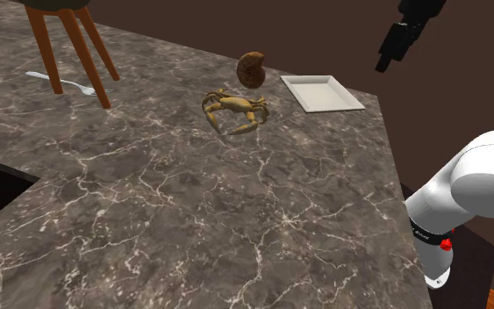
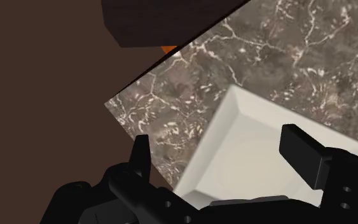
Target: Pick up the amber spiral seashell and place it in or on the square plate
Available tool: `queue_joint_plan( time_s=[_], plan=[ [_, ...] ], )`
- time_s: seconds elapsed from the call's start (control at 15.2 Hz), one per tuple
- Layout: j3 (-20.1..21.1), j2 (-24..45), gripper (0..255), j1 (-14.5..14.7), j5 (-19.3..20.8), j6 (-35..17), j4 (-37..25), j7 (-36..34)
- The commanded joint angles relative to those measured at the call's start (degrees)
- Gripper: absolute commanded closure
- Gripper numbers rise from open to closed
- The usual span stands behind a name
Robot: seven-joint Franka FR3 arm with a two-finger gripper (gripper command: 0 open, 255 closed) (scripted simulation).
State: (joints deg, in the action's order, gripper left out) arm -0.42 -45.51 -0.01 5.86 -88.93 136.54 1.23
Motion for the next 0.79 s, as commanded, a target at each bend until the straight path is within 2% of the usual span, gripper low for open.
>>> queue_joint_plan(
  time_s=[0.0,0.4,0.73],
  plan=[
    [0.0,0.0,0,0.0,0.0,0.0,0.0,0.0],
    [5.2,11.8,0,1.5,-3.1,-2.3,-8.0,-6.3],
    [9.0,22.2,0,2.4,-4.3,-3.0,-16.5,-11.4]
  ],
)
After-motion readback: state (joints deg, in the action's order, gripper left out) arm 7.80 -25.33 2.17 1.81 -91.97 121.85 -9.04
